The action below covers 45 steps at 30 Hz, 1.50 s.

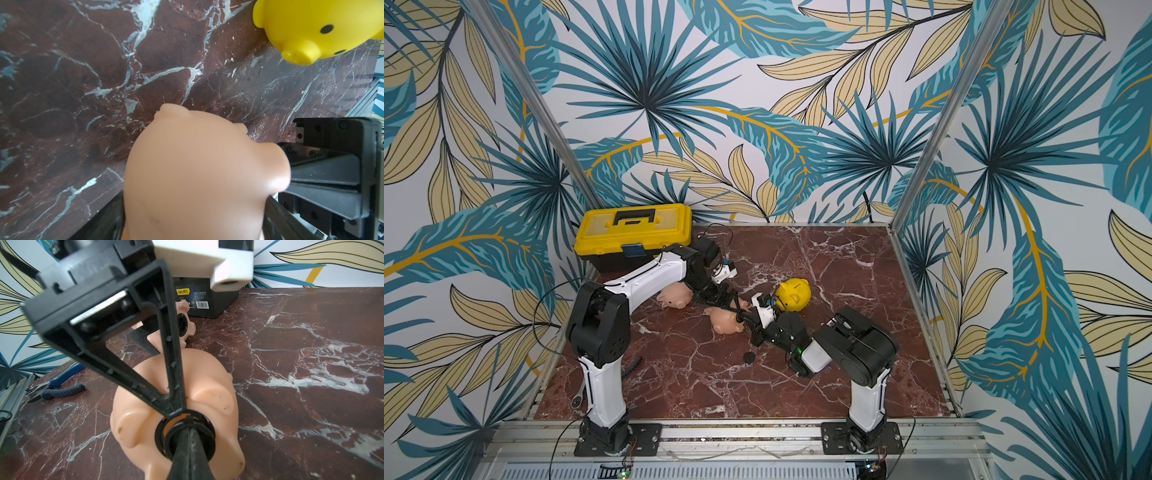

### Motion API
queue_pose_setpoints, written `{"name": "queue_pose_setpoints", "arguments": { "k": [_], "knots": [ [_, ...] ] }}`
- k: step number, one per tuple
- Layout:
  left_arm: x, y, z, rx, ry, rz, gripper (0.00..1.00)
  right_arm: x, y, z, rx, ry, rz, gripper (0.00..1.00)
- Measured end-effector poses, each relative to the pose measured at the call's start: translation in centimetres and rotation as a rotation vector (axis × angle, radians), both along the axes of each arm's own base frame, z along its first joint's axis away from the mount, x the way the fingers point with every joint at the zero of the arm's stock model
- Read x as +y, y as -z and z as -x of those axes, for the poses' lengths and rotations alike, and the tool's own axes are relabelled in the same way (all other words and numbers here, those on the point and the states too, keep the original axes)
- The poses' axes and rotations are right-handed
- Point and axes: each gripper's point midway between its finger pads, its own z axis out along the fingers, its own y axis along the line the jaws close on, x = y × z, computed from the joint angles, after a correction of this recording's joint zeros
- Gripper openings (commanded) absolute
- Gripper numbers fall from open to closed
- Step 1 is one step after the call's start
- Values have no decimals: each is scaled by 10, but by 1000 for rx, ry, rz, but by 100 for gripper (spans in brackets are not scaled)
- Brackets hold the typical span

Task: Close piggy banks
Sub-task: Hold the piggy bank at the center of the board.

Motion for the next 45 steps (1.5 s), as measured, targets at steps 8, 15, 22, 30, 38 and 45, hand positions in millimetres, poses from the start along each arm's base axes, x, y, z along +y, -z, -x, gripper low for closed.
{"name": "queue_pose_setpoints", "arguments": {
  "k": [8,15,22,30,38,45],
  "knots": [
    [1,0,-1,2,-6,1,88,2,0,0,-10,-11,-6,0],
    [1,0,-1,3,-7,2,88,3,-1,0,-18,-16,-1,0],
    [1,0,-1,2,-5,2,88,6,-2,-1,-23,-28,-1,0],
    [2,0,-1,3,-9,2,88,7,-1,-3,-20,-28,3,0],
    [3,1,-3,5,-17,0,87,9,0,-5,-25,-28,-5,0],
    [5,1,-4,6,-24,0,87,10,0,-6,-27,-27,-33,0]
  ]
}}
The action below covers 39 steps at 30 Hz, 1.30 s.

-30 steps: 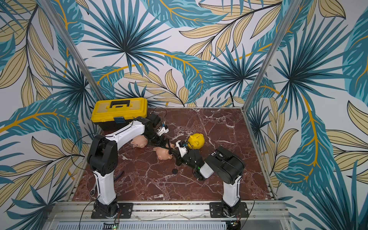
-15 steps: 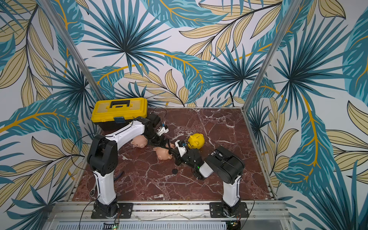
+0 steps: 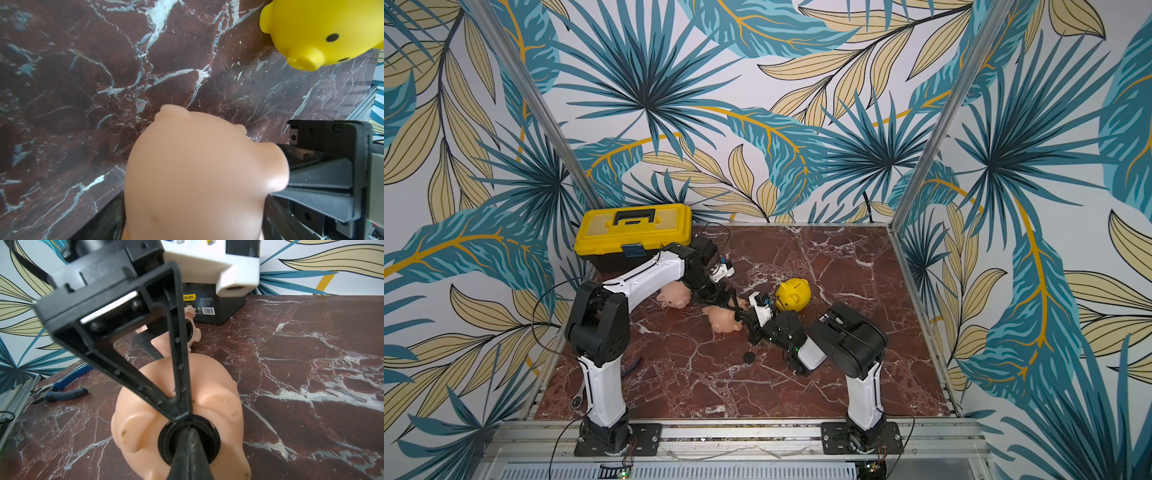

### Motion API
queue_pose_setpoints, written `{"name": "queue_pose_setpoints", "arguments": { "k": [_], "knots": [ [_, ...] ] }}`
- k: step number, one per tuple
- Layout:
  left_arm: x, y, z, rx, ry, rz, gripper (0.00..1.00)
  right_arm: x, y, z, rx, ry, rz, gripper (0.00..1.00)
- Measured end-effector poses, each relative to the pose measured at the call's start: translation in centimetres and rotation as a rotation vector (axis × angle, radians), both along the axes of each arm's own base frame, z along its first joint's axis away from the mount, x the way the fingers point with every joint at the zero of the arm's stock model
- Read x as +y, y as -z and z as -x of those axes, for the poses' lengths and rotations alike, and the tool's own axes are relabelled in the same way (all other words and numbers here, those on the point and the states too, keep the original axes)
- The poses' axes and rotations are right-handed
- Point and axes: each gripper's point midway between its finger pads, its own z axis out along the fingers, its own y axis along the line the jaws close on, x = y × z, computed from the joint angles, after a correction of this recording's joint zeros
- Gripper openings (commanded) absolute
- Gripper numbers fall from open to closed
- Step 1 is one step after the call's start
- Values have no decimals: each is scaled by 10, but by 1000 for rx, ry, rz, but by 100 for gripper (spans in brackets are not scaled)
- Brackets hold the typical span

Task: Close piggy banks
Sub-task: Hold the piggy bank at the center of the board.

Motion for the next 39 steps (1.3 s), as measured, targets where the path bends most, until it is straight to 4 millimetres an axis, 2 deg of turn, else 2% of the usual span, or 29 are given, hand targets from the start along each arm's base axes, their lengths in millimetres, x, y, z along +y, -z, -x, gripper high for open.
{"name": "queue_pose_setpoints", "arguments": {
  "k": [19,31,36,39],
  "knots": [
    [1,0,-2,0,-11,0,87,0,0,-3,208,50,-151,0],
    [2,0,-3,-3,-14,1,87,1,0,-5,255,63,-176,0],
    [2,0,-4,-3,-15,0,87,2,-1,-6,263,60,-101,15],
    [3,0,-4,-5,-16,-3,87,3,2,-5,269,50,-59,20]
  ]
}}
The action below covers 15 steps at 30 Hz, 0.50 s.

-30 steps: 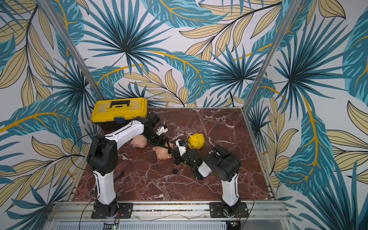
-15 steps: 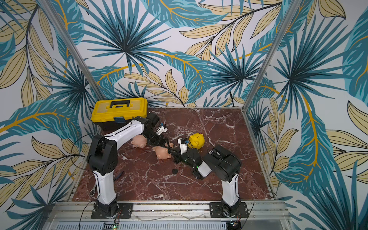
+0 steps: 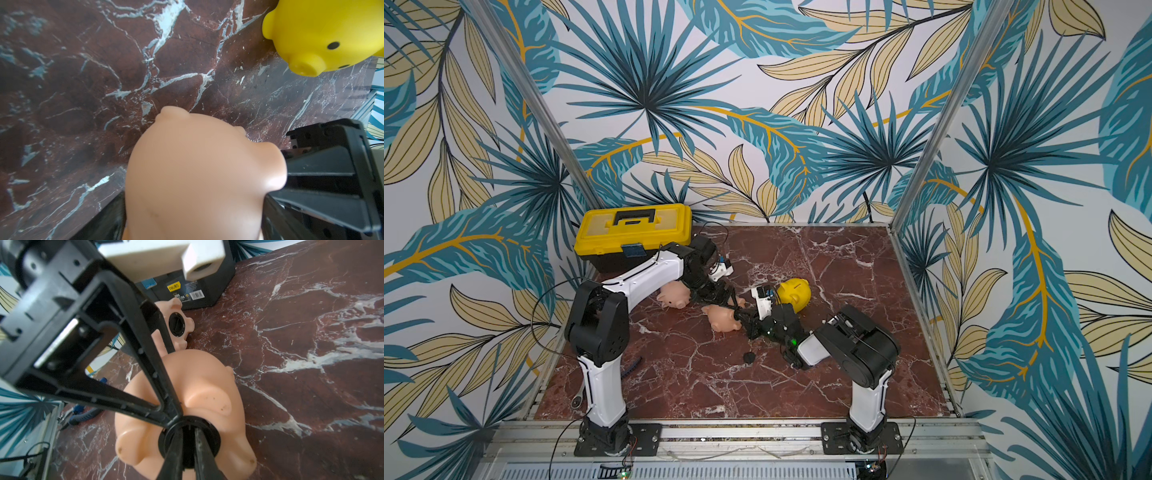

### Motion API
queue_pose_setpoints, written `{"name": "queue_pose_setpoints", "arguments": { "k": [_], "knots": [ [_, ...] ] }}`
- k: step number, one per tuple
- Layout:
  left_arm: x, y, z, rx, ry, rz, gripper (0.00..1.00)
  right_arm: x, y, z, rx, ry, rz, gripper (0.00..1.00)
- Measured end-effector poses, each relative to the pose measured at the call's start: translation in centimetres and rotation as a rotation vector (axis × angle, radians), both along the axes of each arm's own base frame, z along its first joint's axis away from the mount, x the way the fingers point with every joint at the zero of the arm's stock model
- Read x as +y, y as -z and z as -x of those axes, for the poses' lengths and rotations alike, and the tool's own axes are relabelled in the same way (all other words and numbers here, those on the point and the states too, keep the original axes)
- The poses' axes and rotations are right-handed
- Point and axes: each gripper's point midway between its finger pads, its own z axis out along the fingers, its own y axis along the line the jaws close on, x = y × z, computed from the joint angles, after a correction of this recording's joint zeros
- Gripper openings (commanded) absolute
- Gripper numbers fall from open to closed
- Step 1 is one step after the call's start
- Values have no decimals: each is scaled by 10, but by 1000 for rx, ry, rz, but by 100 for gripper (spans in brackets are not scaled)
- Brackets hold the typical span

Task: Close piggy banks
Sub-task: Hold the piggy bank at the center of the board.

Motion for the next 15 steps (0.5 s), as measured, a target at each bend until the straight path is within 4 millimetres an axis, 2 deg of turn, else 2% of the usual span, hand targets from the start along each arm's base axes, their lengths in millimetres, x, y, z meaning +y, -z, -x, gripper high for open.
{"name": "queue_pose_setpoints", "arguments": {
  "k": [6,15],
  "knots": [
    [1,1,-1,-3,-2,-8,87,1,2,0,2,-21,43,20],
    [3,1,-1,-6,-3,-15,87,4,0,-3,17,-50,47,3]
  ]
}}
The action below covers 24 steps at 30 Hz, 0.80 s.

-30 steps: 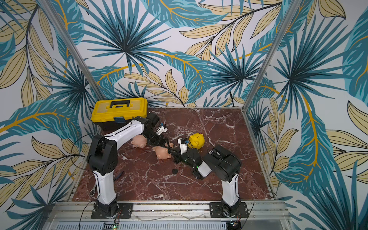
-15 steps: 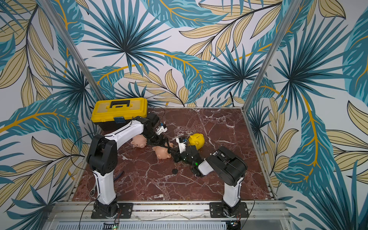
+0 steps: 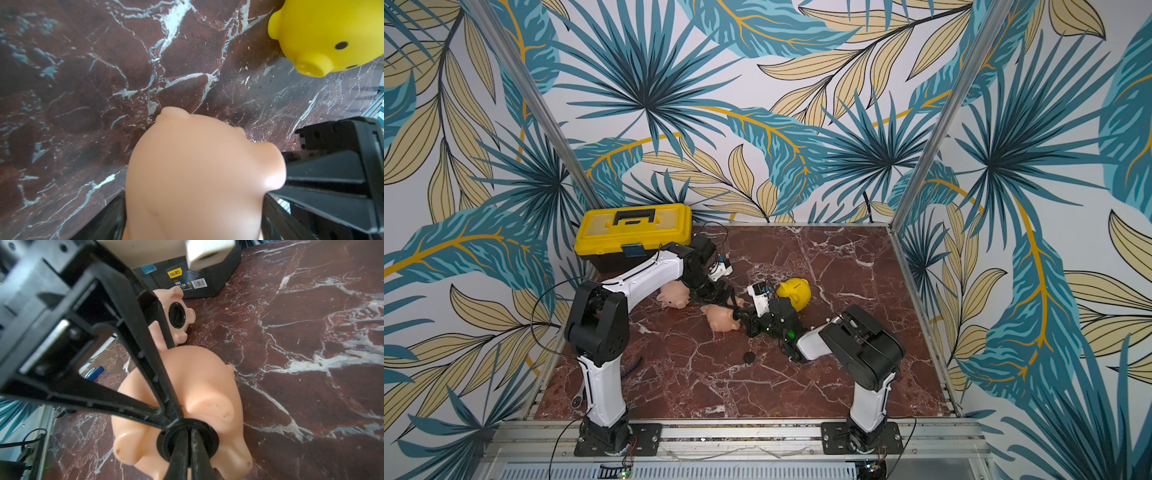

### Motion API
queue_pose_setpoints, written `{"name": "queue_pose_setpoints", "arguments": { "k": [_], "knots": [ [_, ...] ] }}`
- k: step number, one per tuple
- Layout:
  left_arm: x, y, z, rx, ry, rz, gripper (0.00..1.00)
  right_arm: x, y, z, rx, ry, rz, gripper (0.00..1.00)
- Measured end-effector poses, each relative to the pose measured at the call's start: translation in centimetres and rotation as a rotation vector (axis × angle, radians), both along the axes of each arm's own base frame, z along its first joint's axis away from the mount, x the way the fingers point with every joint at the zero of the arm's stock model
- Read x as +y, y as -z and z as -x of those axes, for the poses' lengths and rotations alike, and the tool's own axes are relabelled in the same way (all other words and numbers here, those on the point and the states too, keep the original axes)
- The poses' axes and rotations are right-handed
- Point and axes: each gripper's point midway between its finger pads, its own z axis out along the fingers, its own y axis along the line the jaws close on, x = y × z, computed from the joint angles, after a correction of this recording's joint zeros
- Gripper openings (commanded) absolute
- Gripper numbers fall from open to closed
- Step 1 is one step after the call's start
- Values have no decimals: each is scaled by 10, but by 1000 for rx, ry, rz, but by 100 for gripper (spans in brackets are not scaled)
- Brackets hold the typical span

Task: Close piggy banks
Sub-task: Hold the piggy bank at the center of the board.

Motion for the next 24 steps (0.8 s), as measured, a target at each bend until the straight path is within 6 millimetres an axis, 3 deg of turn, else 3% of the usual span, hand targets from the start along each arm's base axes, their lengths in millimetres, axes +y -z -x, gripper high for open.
{"name": "queue_pose_setpoints", "arguments": {
  "k": [18,24],
  "knots": [
    [0,0,-1,-5,5,-2,87,-3,0,0,17,-10,-8,0],
    [0,0,0,-6,8,-1,87,-14,-1,3,23,14,1,0]
  ]
}}
